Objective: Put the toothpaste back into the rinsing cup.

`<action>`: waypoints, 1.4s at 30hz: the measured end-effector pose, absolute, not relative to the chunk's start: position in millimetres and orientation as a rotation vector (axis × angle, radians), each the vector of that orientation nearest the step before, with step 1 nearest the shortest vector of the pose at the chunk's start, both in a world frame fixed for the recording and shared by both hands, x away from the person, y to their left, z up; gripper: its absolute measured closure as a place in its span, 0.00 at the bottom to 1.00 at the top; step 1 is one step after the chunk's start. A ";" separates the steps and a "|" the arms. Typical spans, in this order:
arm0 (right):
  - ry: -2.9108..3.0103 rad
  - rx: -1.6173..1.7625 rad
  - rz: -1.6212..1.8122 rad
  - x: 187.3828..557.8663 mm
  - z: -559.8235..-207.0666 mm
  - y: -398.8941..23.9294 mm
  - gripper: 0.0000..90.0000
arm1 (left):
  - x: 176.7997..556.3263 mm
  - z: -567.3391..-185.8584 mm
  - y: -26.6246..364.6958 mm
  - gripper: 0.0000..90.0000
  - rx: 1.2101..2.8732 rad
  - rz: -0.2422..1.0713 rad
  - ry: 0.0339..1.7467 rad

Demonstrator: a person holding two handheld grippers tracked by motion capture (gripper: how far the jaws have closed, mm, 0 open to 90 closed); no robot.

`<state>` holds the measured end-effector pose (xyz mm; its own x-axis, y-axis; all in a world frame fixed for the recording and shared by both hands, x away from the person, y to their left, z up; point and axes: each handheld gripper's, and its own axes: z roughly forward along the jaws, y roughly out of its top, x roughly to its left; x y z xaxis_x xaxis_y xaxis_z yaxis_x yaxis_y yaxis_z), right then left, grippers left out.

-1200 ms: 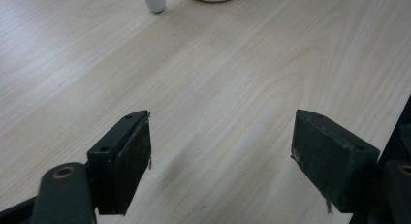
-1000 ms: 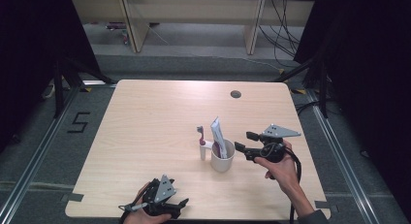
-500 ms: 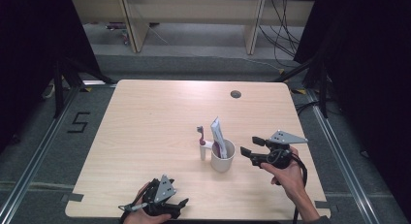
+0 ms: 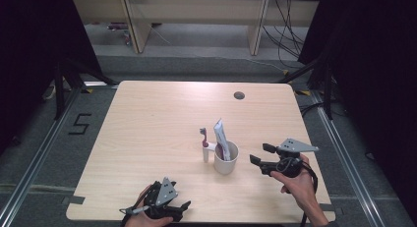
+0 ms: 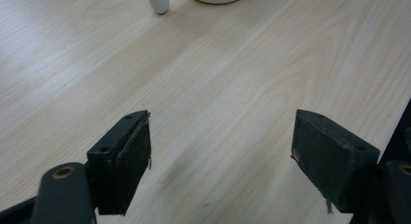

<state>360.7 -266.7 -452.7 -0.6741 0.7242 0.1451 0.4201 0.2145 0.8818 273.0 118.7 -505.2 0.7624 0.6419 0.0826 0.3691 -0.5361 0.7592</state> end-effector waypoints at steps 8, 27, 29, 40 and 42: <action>2.198 1.095 1.441 351.8 -458.5 -270.4 0.28 | 272.6 -505.4 119.3 0.24 2.165 0.463 0.760; 2.239 1.092 1.374 332.4 -469.3 -287.5 0.27 | 270.2 -506.4 120.7 0.24 2.164 0.461 0.763; 2.234 1.083 1.368 329.9 -470.2 -291.1 0.26 | 270.1 -506.3 121.3 0.24 2.161 0.461 0.767; 2.245 1.130 1.350 312.9 -473.4 -305.7 0.26 | 270.1 -505.0 123.6 0.24 2.197 0.474 0.759; 2.253 1.146 1.351 309.2 -474.0 -308.1 0.25 | 269.5 -506.2 124.3 0.24 2.170 0.486 0.768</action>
<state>309.2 -308.1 -474.0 -0.6486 0.7451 0.1557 0.4882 0.2503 0.8361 269.5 124.3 -506.2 0.7457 0.6597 0.0930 0.3665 -0.5228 0.7697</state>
